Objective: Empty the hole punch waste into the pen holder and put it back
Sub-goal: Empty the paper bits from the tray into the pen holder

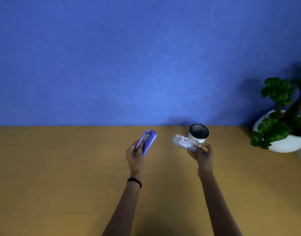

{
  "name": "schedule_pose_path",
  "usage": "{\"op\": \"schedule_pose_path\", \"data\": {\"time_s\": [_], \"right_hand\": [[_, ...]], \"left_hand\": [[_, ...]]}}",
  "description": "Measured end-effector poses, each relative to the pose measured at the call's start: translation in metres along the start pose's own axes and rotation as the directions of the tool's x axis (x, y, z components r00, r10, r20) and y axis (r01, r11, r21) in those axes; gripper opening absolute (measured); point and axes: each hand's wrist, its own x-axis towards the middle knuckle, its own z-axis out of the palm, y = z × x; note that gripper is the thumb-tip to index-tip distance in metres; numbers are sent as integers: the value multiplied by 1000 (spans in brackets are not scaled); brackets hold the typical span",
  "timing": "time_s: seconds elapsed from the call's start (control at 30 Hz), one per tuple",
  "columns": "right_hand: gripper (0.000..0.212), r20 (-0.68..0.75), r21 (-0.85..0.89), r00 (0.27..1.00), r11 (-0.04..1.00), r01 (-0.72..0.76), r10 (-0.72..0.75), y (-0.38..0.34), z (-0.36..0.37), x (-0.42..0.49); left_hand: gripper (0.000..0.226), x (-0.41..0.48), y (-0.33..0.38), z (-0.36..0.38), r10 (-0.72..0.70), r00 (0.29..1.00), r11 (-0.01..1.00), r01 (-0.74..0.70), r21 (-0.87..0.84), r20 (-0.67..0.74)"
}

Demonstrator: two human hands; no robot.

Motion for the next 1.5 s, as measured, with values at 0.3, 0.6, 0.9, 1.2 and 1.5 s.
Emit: {"op": "schedule_pose_path", "data": {"time_s": [0.3, 0.6, 0.9, 1.2, 1.5], "right_hand": [[30, -343, -102, 928, 988, 118, -146, -12, -20, 62], [21, -270, -551, 914, 827, 110, -302, -5, -17, 97], [20, 89, -787, 931, 548, 285, -355, -9, 2, 120], [66, 202, -869, 919, 370, 328, -339, -10, 12, 127], [8, 240, -874, 910, 332, 354, -338, -15, 12, 118]], "left_hand": [[20, 9, -6, 8, -49, 998, 999, 49, 1, -26], [23, 10, -21, 15, -95, 995, 995, 95, 34, -16], [22, 11, -32, 19, -119, 993, 987, 120, 109, -9], [22, 12, -34, 17, -124, 992, 982, 127, 142, -30], [25, 10, -30, 21, -147, 989, 985, 147, 89, -7]]}}
